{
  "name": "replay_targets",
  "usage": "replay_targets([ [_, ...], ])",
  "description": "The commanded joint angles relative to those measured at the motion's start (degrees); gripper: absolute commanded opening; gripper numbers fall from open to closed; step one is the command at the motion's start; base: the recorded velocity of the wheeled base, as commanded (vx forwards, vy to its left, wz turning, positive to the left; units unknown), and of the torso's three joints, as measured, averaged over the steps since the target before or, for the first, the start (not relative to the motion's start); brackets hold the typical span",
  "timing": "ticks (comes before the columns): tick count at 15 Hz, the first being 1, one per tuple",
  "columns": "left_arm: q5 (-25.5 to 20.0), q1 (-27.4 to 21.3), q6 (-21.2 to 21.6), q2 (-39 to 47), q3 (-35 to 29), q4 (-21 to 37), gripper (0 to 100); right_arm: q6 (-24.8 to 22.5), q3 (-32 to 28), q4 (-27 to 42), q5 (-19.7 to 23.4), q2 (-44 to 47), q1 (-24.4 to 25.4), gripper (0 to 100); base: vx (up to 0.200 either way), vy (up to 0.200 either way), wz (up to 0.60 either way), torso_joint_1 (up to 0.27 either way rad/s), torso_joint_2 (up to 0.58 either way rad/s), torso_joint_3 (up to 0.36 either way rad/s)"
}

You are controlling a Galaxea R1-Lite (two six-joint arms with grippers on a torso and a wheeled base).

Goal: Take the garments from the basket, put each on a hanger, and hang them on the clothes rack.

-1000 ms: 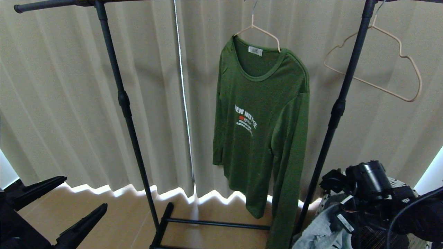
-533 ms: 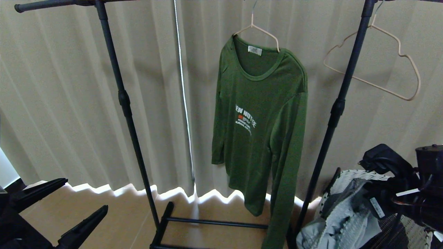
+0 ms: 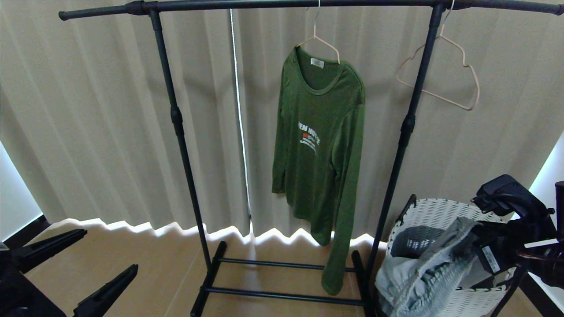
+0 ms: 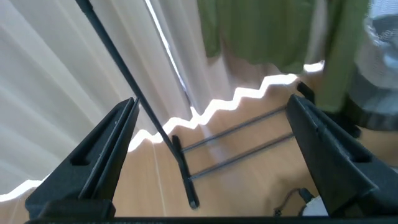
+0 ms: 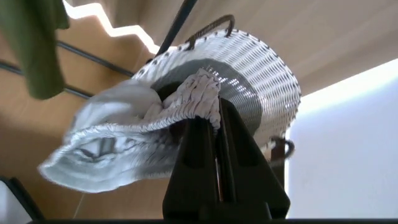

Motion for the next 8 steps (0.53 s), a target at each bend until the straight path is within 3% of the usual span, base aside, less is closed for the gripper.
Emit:
replay_targets([
  [1, -0.1, -0.7, 0.0, 0.0, 0.2, 0.0, 100, 0.0, -0.5, -0.1, 0.0, -0.1, 1.2, 0, 0.000, 0.000, 0.00, 0.000, 0.00, 0.000],
  [4, 0.0, -5.3, 0.1, 2.3, -2.1, 0.0, 100, 0.1, -1.6, -0.3, 0.5, -0.3, 5.8, 0, 0.000, 0.000, 0.00, 0.000, 0.00, 0.000],
  [8, 0.0, -8.5, 3.9, 5.4, -2.8, 0.0, 100, 0.0, -5.7, -0.2, 5.7, -0.3, 8.2, 0, 0.000, 0.000, 0.00, 0.000, 0.00, 0.000],
])
